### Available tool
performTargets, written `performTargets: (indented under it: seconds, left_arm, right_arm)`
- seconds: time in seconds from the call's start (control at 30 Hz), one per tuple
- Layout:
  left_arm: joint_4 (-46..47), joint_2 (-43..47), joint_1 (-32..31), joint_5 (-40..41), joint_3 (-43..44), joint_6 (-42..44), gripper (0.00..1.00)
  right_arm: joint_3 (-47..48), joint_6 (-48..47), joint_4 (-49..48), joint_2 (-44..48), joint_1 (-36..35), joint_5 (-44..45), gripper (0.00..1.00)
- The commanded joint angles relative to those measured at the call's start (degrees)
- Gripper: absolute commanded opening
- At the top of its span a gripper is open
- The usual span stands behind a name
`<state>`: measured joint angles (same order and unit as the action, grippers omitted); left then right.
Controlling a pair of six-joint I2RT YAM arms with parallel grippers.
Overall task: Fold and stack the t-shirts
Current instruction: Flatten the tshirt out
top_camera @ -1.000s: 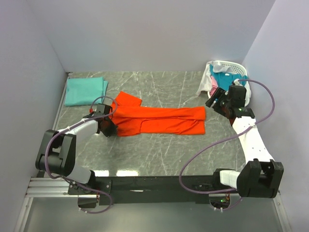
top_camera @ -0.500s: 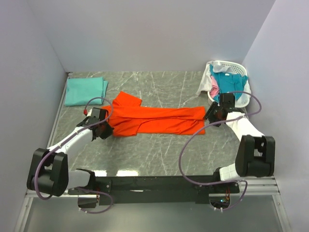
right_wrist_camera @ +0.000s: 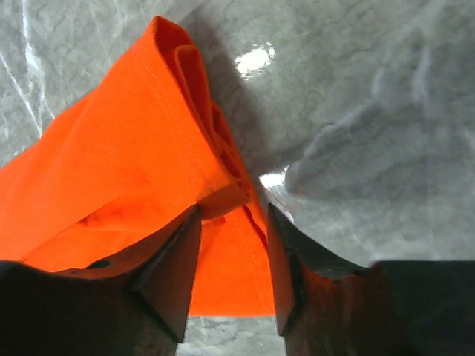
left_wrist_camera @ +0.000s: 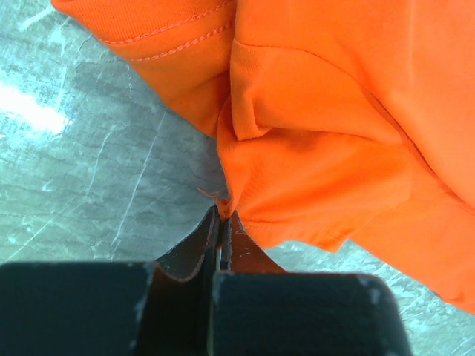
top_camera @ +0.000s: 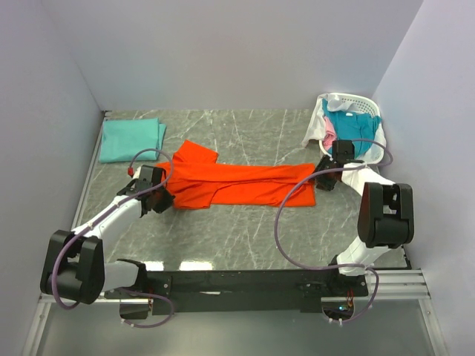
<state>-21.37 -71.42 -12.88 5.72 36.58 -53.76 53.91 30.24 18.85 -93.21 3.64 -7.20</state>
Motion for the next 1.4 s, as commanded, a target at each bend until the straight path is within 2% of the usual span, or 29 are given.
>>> performTargets:
  seconds: [0.0, 0.17, 0.2, 0.33, 0.43, 0.6, 0.87, 1.07, 1.2, 1.37]
  left_arm:
    - [1.2, 0.1, -0.1, 0.2, 0.4, -0.2, 0.01]
    - [0.7, -0.3, -0.1, 0.4, 1.0, -0.3, 0.01]
    - [0.6, -0.4, -0.1, 0.5, 1.0, -0.5, 0.01]
    - [0.3, -0.2, -0.1, 1.0, 1.3, -0.3, 0.01]
    - [-0.1, 0.3, -0.1, 1.3, 1.4, -0.3, 0.01]
    - [-1.2, 1.5, -0.1, 2.2, 2.4, 0.1, 0.01]
    - [-4.0, 5.9, 0.0, 4.7, 6.2, 1.2, 0.01]
    - [-8.6, 12.7, -0.1, 6.8, 14.2, 3.1, 0.01]
    - [-12.1, 18.6, -0.2, 9.1, 23.3, 3.5, 0.01]
    - [-9.7, 25.5, -0.1, 8.2, 31.3, 6.5, 0.01]
  right_arm:
    - [1.7, 0.9, -4.3, -1.0, 0.1, -2.7, 0.47]
    - [2.0, 1.0, -5.4, -2.3, -0.2, -3.3, 0.42]
    - [1.9, 0.9, -5.6, -2.4, -0.3, -3.4, 0.29]
    - [2.4, 0.6, -5.7, -2.6, -0.3, -3.6, 0.17]
    - [2.3, 0.5, -6.3, -2.6, -0.3, -4.4, 0.01]
    - [2.2, -1.1, -6.5, -0.8, -0.3, -5.4, 0.0]
    - [-1.8, -3.3, -9.8, 13.1, -1.6, -6.0, 0.0]
    - [-1.2, -3.2, -8.7, 27.4, -2.4, -6.3, 0.0]
    - [1.0, -3.5, -6.4, 38.7, -2.5, -6.9, 0.0]
    - [8.2, -4.0, -2.1, 47.3, -2.5, -7.3, 0.0]
